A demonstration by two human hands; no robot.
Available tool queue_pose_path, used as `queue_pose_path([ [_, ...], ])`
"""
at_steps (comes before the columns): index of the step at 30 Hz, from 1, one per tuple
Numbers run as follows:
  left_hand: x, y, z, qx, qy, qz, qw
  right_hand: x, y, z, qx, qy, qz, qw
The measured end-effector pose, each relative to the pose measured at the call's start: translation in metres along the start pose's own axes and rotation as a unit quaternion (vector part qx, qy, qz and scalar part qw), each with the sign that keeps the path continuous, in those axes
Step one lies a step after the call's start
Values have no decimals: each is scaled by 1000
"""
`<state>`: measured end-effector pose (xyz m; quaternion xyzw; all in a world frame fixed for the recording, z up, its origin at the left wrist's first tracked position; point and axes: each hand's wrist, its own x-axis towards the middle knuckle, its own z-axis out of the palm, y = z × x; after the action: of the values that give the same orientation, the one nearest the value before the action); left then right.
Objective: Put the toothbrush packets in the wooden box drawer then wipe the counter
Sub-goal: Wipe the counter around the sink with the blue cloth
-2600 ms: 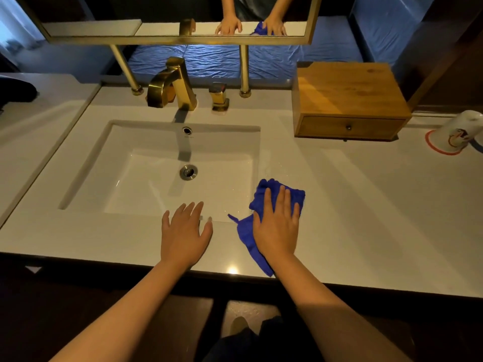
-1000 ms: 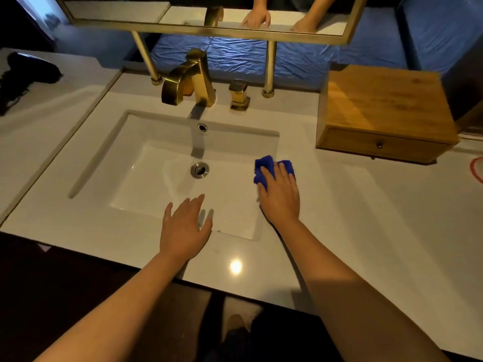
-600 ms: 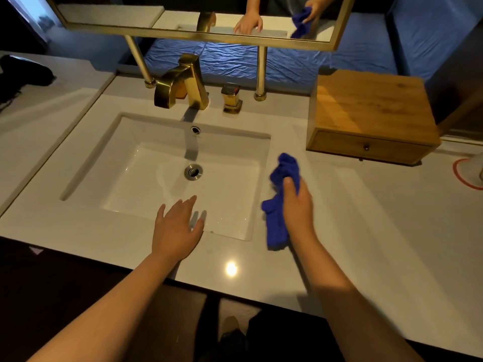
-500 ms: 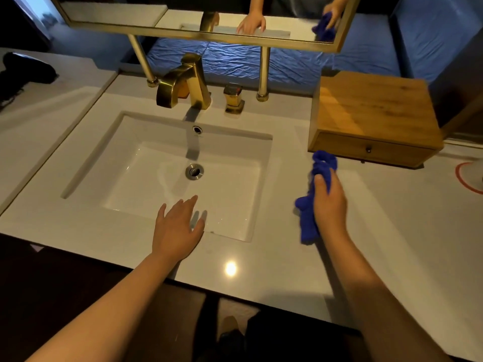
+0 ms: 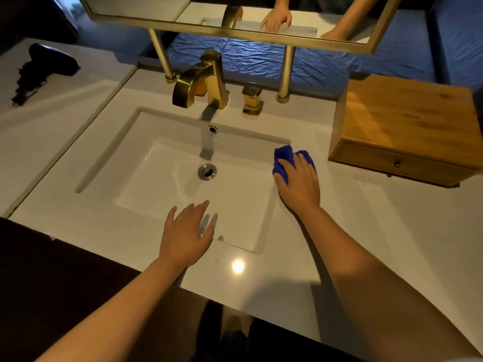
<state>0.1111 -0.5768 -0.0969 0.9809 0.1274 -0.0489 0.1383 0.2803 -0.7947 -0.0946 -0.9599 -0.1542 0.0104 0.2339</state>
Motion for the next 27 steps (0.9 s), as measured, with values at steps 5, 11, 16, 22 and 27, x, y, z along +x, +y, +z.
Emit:
queue_pose_path([
  [5, -1, 0, -1, -4, 2, 8, 1000, -26, -24, 2, 97, 4, -6, 995],
  [11, -2, 2, -2, -21, 4, 7, 1000, -119, -56, -26, 377, -40, 118, 918],
  [16, -3, 2, -3, -30, 3, 13, 999, -198, -41, -28, 142, 33, 73, 987],
  [22, -4, 0, -3, -41, 4, 17, 999, -248, -18, -7, -86, -70, -18, 994],
  [27, -4, 1, -4, -42, 8, 21, 999, -235, -24, -5, -96, -83, 56, 990],
])
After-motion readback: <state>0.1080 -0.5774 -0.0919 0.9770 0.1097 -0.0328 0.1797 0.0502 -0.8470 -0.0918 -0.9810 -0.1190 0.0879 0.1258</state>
